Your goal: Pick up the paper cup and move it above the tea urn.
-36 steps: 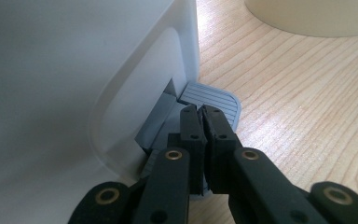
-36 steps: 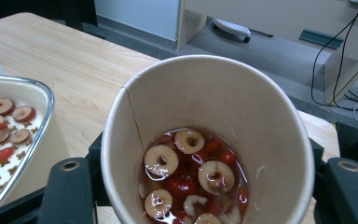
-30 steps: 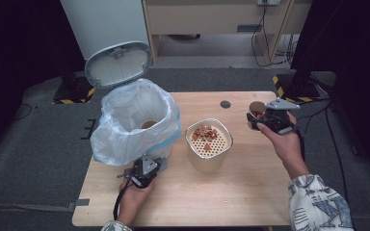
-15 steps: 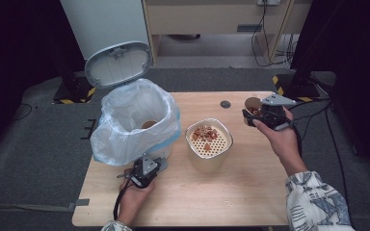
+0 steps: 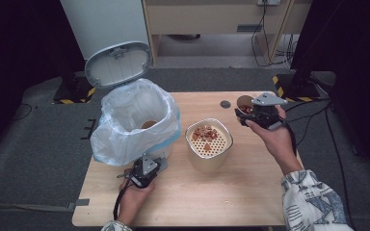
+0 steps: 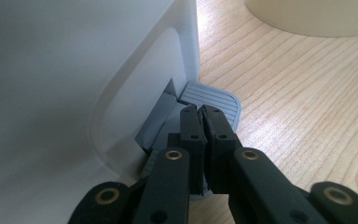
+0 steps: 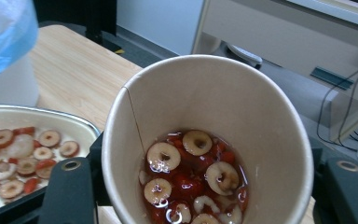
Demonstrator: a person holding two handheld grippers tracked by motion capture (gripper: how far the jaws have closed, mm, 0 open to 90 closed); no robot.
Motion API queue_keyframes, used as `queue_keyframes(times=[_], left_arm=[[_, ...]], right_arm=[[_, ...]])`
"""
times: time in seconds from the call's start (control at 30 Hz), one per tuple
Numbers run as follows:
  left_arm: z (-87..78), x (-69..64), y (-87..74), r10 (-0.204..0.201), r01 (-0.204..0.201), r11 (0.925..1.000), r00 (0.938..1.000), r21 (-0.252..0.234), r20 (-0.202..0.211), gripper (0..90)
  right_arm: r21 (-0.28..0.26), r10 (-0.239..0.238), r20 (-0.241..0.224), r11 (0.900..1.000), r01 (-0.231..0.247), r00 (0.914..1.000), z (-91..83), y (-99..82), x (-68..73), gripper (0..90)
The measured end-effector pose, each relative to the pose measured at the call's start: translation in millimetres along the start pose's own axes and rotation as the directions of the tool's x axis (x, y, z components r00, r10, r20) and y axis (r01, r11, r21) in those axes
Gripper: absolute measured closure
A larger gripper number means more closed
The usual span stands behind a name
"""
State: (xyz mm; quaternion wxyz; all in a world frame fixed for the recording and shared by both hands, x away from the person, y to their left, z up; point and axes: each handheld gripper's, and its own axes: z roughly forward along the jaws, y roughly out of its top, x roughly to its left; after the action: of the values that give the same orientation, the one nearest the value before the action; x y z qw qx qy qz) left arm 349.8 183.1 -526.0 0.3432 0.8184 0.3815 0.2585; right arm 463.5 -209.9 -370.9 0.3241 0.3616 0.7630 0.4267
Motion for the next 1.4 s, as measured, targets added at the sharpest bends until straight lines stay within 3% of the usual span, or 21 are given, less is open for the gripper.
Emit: queue_keyframes(times=[0.3,0.47,0.7,1.17,1.4], left_arm=[[0.0,-0.1,0.0,0.001,-0.001,1.0,1.0,0.0,0.0,86.6],[0.0,0.0,0.0,0.0,0.0,1.0,1.0,0.0,0.0,86.6],[0.0,-0.3,0.0,0.0,0.0,1.0,1.0,0.0,-0.002,86.6],[0.1,-0.7,-0.2,-0.006,0.006,1.0,1.0,-0.003,-0.002,86.6],[0.0,-0.6,-0.2,-0.007,0.007,1.0,1.0,-0.003,-0.002,86.6]], right_arm=[[-0.014,-0.094,-0.007,0.9955,0.094,0.9955,2.9,5.8,9.7,34.3],[-0.018,-0.16,-0.011,0.9869,0.16,0.987,4.8,9.7,13.7,34.6],[-0.016,-0.251,-0.015,0.968,0.25,0.9679,14.6,18.8,14.9,34.8],[-0.042,-0.346,-0.021,0.9379,0.344,0.9382,28.3,40.7,13.3,35.1],[-0.057,-0.394,-0.023,0.9181,0.392,0.9188,27.5,46.8,20.7,35.4]])
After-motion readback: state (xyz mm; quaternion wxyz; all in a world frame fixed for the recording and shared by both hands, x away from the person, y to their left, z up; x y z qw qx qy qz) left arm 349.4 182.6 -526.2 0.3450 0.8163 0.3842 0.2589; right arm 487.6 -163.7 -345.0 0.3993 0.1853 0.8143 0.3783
